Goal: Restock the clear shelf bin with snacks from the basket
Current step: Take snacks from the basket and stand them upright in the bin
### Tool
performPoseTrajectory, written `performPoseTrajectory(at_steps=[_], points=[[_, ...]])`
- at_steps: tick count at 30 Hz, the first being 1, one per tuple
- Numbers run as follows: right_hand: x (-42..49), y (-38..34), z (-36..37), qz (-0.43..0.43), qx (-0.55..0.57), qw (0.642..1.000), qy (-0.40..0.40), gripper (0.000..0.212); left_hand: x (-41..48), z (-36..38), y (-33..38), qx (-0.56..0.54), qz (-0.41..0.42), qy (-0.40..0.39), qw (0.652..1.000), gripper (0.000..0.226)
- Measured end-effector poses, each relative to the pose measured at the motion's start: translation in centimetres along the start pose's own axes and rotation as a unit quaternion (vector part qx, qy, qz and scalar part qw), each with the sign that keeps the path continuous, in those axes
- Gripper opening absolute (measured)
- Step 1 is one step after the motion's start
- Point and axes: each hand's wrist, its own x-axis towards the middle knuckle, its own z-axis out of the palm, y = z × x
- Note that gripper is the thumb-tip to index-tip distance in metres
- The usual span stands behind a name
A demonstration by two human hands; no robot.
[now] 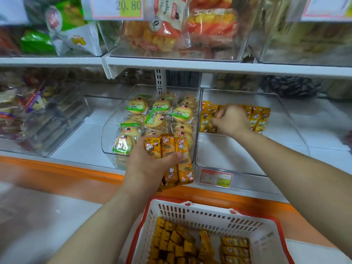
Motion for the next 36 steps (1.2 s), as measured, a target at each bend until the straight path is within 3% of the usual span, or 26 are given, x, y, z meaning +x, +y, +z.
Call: performPoseTrajectory(at_steps=[2,6,8,11,14,17,22,29,31,36], points=[[-4.1,-1.1,-2.7,0.001,0.137,0.990,-0.006,0.021,-0.4,0.5,0.4,-0.006,-0.003,-0.013,1.000,0.044],[-12.9,-2.6,-6.3,0.000,0.287,0.940,-0.184,0.004,-1.6,1.8,0.9,-0.016,0.007,-0.040,0.999,0.039],[-15.7,-2.8,-6.6,0.019,0.318,0.917,-0.240,0.013,-2.2,2.6,1.0,-0.034,-0.002,-0.057,0.998,0.039],[-17.5,-2.8,-6.9,0.040,0.370,0.894,-0.249,0.018,-2.8,3.5,1.2,-0.040,-0.009,-0.068,0.997,0.045],[-18.0,-1.8,-7.7,0.008,0.389,0.875,-0.288,0.039,-3.0,4.1,1.3,-0.042,0.003,-0.081,0.996,0.057],[-18.0,-0.8,-7.8,-0.002,0.387,0.886,-0.256,0.041,-3.1,4.3,1.4,-0.034,0.005,-0.087,0.996,0.062],[-16.7,0.5,-7.9,0.026,0.425,0.885,-0.188,0.044,-2.5,3.8,1.2,-0.040,-0.012,-0.065,0.997,0.039],[-12.6,2.6,-6.6,0.141,0.444,0.876,-0.121,0.043,-1.4,2.6,0.7,0.003,0.004,-0.050,0.999,0.040],[-10.3,2.6,-5.7,0.159,0.403,0.894,-0.114,0.042,-1.1,2.2,0.6,0.004,0.013,-0.032,0.999,0.041],[-4.0,2.4,-2.5,0.114,0.220,0.965,-0.088,0.040,0.2,1.4,-0.2,0.007,0.024,-0.013,1.000,0.045]])
